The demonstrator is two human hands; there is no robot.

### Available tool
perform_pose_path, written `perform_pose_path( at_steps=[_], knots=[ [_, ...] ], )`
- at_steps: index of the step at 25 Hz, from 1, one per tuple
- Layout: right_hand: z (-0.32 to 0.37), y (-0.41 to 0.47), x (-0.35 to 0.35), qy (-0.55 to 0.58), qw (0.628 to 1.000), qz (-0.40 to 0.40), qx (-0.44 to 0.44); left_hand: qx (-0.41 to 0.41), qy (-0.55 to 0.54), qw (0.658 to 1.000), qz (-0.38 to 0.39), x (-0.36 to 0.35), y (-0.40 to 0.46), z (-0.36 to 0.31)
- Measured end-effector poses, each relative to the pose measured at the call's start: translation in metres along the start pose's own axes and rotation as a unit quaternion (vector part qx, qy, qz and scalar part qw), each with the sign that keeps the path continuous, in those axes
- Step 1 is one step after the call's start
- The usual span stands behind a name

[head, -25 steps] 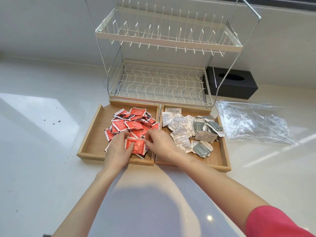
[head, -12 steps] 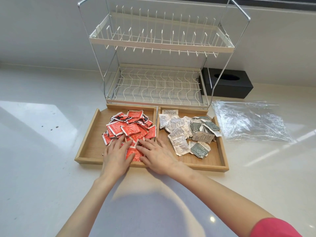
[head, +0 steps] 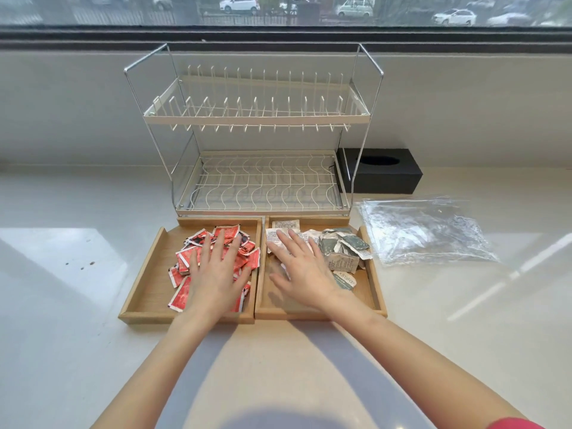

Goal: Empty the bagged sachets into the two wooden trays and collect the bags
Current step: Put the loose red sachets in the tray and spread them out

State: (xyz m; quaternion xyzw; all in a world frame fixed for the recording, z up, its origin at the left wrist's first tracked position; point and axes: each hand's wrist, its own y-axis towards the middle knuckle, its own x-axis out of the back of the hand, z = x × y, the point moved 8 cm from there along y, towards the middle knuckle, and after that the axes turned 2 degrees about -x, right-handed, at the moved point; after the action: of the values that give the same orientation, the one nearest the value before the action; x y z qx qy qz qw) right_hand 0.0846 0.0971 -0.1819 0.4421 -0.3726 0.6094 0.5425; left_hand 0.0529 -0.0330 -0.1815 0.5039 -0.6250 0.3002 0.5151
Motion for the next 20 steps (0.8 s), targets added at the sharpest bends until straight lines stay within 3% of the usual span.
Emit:
perform_pose_path(
  at_steps=[10,20],
  knots=[
    [-0.122,-0.059,0.067,-0.021,0.995,-0.036,-0.091,-0.084,0.044,0.994,0.049,-0.012,0.029,-0.143],
    [-0.254,-0.115,0.112,-0.046,0.988,-0.039,-0.145,-0.103,0.04,0.991,0.079,-0.062,0.044,-0.268]
  ],
)
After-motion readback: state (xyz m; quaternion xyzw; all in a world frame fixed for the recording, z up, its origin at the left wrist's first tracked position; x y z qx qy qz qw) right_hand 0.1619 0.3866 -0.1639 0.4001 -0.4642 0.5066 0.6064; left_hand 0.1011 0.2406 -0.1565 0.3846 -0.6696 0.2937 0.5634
